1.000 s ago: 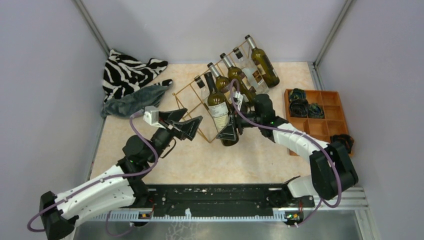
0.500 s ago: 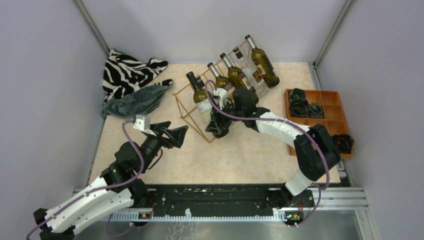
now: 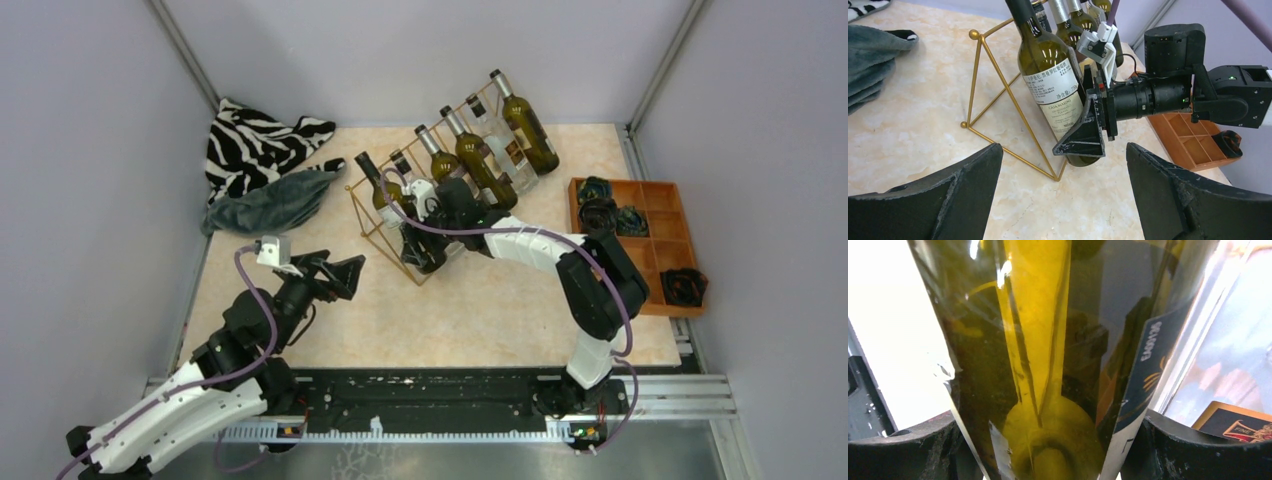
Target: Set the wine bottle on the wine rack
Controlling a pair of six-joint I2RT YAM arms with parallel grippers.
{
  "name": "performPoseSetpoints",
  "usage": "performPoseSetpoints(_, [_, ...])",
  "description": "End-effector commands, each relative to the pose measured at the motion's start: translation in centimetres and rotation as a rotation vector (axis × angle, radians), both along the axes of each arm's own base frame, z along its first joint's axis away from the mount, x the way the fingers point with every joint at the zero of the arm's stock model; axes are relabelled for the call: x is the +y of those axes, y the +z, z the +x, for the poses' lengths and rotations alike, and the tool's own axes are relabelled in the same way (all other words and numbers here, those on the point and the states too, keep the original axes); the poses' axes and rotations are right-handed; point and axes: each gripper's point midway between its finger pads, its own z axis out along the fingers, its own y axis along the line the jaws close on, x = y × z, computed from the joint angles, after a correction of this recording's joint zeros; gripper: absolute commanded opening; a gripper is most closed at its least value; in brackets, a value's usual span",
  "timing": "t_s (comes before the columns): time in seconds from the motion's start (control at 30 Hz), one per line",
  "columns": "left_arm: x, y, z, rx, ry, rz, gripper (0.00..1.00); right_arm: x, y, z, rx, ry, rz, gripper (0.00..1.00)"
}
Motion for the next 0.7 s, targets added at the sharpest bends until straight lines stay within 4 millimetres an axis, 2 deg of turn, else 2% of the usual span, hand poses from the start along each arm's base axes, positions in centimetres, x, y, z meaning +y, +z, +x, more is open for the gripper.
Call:
performPoseSetpoints(0.0, [0.7,0.2,-0.2,0.002,0.020,-0.011,0.99,2.9,5.7,2.8,-0.193,-0.014,0.102,0.00])
performPoseSetpoints(0.23, [0.7,0.0,-0.3,0.005,0.018,-0.014,0.99,3.4,4.5,2.9,-0.222,-0.068,0.063,0.00])
performPoseSetpoints(0.67, [0.8,-0.5,-0.4,0.012,0.018,-0.028,0.99,2.8,1.6,2.2,-0.193,-0.145,0.038,0.04])
